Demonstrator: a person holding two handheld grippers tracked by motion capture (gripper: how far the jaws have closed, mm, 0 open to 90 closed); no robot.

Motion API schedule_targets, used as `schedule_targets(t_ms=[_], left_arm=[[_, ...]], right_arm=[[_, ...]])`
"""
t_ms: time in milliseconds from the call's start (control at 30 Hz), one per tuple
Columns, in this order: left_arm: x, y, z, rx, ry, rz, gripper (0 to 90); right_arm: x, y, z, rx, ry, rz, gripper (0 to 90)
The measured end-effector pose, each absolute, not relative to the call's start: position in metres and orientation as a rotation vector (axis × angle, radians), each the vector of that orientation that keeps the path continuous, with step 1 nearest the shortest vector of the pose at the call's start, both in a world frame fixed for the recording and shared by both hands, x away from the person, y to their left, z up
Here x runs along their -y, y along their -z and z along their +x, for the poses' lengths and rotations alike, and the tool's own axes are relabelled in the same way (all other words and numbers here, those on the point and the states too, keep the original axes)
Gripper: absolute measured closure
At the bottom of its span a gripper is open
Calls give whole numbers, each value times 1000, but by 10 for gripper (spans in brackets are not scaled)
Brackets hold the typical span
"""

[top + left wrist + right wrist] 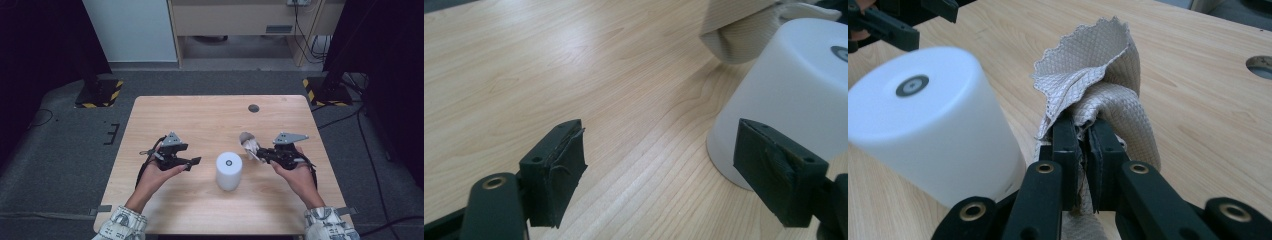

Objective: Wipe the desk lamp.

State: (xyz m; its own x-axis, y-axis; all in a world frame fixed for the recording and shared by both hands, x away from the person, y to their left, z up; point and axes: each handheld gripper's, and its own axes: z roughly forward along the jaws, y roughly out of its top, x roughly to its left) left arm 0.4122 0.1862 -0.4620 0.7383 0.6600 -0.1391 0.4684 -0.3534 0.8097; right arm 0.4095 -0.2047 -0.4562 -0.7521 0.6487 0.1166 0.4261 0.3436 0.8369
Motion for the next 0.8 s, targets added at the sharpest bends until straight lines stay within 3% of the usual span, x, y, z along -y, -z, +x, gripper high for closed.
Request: schedule_targets(t_ms=[433, 800], left_arm=[[-194, 471, 398, -866, -301, 2086, 205], [-202, 481, 384, -880, -325, 2177, 205]], right_arm=[[212, 462, 360, -2422, -1328, 909, 841], [168, 468, 312, -2586, -1290, 737, 842]])
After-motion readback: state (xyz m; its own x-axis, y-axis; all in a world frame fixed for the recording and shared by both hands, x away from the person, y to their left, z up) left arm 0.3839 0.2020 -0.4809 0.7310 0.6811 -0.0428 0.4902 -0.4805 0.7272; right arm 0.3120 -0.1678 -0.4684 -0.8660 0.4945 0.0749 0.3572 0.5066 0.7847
